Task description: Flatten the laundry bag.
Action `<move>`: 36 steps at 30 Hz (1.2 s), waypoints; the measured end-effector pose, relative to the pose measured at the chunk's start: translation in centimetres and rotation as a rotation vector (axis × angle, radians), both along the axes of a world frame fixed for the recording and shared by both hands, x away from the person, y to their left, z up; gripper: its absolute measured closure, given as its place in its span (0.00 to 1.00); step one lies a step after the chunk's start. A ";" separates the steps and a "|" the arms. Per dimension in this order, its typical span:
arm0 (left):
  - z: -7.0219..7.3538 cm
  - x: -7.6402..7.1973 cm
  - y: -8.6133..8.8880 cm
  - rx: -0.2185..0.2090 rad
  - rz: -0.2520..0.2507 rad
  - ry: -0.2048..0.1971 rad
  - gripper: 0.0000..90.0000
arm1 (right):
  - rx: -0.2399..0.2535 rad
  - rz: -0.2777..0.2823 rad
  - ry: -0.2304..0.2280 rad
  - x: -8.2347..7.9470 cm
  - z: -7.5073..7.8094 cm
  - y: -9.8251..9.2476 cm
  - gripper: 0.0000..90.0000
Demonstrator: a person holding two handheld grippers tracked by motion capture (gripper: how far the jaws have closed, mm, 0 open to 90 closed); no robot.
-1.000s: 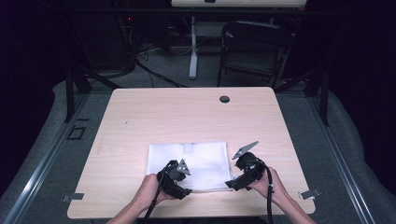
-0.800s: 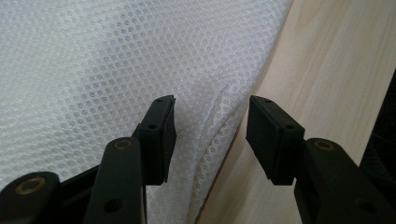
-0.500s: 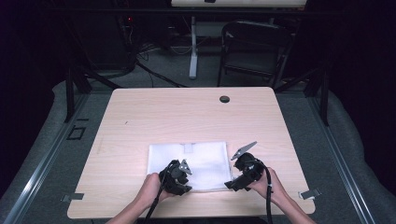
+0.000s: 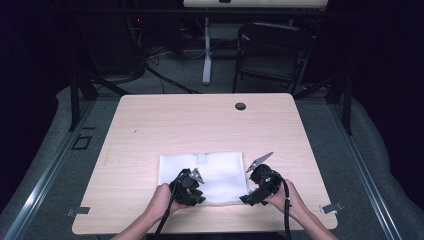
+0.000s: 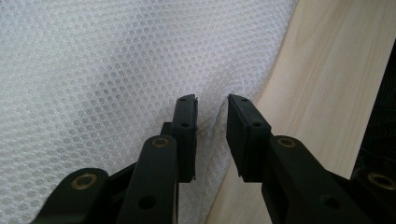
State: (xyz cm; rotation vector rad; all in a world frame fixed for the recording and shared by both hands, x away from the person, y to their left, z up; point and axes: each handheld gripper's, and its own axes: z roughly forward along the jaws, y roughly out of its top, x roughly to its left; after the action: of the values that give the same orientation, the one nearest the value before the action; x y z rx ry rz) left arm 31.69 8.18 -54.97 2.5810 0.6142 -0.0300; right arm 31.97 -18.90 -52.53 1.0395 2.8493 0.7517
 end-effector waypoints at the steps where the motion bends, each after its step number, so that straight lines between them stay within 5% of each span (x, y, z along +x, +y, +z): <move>1: 0.0 0.0 -0.1 0.004 -0.005 0.002 0.80 | -0.001 0.001 0.000 0.0 0.0 0.0 0.15; 11: -0.3 0.0 -0.3 0.047 -0.022 -0.034 0.96 | 0.004 0.004 -0.008 -0.1 0.1 0.1 0.15; 27: 0.4 -0.1 0.0 0.009 -0.003 -0.065 0.98 | 0.026 0.037 -0.052 -1.6 1.2 0.9 0.22; 36: 1.3 0.0 0.5 -0.037 0.039 -0.111 0.99 | 0.040 0.074 -0.089 -2.4 1.6 1.7 0.45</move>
State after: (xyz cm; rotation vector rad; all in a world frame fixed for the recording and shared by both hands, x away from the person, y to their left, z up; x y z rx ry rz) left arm 31.66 8.66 -53.65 2.5148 0.6166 0.1128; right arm 29.56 -17.24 -50.89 0.8856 2.8212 0.8410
